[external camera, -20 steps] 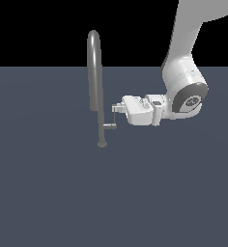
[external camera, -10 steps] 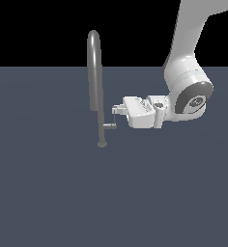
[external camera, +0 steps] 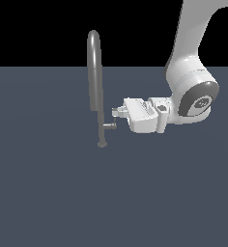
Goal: Turn on the faucet by rotating a designated handle.
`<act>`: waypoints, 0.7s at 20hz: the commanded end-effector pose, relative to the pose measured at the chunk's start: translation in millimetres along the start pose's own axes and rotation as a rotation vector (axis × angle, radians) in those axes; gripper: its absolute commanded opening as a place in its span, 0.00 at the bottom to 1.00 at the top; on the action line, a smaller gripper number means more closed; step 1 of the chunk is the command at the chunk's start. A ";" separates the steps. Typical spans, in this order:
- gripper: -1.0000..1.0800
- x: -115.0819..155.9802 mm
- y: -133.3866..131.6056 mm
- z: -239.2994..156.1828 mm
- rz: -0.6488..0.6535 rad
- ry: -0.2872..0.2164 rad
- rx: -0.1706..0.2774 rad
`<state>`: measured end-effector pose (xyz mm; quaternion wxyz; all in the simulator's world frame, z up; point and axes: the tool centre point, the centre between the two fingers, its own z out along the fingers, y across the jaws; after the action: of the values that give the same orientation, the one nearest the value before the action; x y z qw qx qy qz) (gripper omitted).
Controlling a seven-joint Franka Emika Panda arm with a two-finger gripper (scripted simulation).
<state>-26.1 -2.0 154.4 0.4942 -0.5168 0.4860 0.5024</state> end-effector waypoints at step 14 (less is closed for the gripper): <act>0.00 49.2 45.1 -0.1 0.021 -0.007 -0.005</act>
<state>-57.6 -3.3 122.4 0.4967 -0.5199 0.4802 0.5024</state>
